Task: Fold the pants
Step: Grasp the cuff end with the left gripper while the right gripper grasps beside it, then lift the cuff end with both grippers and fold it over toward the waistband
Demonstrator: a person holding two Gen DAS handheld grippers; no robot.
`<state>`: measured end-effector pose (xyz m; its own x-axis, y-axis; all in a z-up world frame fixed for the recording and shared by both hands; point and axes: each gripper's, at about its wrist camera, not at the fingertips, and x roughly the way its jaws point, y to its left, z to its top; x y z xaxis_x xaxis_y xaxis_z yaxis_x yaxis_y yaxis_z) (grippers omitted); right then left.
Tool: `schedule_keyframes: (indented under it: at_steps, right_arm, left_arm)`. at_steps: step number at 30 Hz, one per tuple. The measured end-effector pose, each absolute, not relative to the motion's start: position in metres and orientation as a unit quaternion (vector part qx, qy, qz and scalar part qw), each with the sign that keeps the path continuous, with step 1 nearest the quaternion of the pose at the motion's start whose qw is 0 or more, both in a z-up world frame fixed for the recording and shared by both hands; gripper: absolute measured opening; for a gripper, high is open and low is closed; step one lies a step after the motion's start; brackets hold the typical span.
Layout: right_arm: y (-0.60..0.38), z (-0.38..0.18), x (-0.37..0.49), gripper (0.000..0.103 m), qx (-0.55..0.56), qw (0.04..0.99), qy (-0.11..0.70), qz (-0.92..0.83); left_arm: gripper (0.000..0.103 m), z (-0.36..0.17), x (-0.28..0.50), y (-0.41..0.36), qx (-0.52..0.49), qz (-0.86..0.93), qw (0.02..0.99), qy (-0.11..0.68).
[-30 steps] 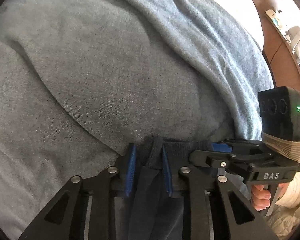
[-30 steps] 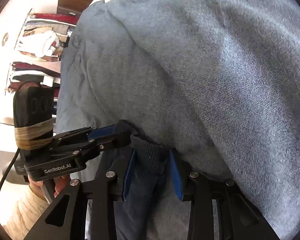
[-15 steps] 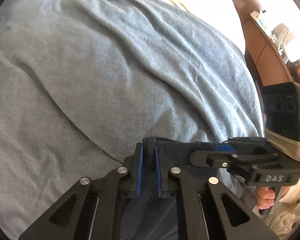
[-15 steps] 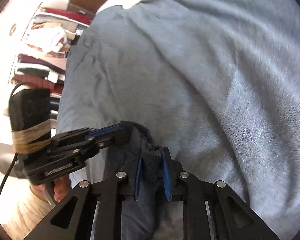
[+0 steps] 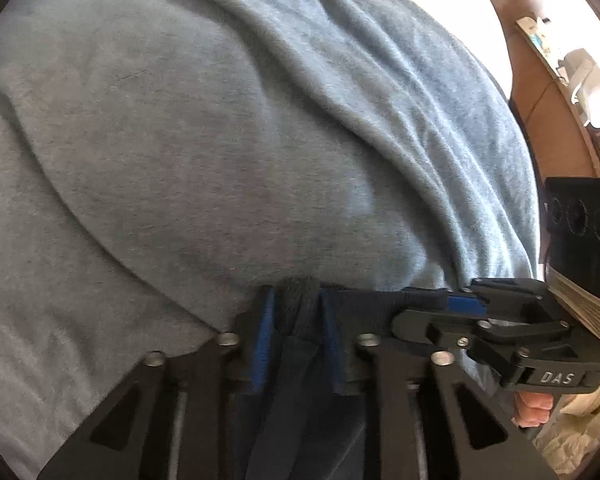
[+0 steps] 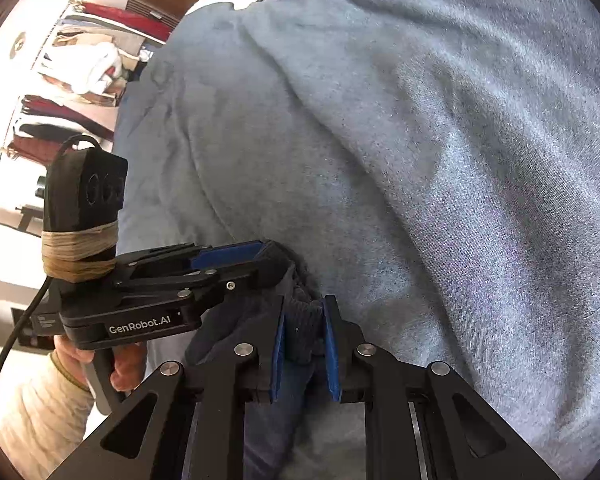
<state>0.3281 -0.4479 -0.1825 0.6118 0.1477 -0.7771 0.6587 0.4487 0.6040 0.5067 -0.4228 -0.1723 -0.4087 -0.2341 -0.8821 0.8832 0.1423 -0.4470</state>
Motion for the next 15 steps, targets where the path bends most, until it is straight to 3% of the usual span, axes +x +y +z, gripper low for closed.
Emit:
schedule_keyframes:
  at_steps: [1,7,15]
  right_arm:
    - [-0.448,-0.183,0.328,0.019,0.497,0.747,0.407,-0.171]
    - [-0.444,-0.168,0.326,0.019,0.487,0.757,0.402,-0.169]
    - [-0.412,-0.097,0.325,0.019,0.413,0.813,0.385,-0.145]
  left_arm:
    - [0.013,-0.169,0.508,-0.422,0.272,-0.599,0.469,0.589]
    - [0.012,-0.118,0.513,-0.404,0.248,-0.621,0.494,0.556]
    - [0.012,-0.036,0.512,-0.342,0.218,-0.639,0.539,0.503]
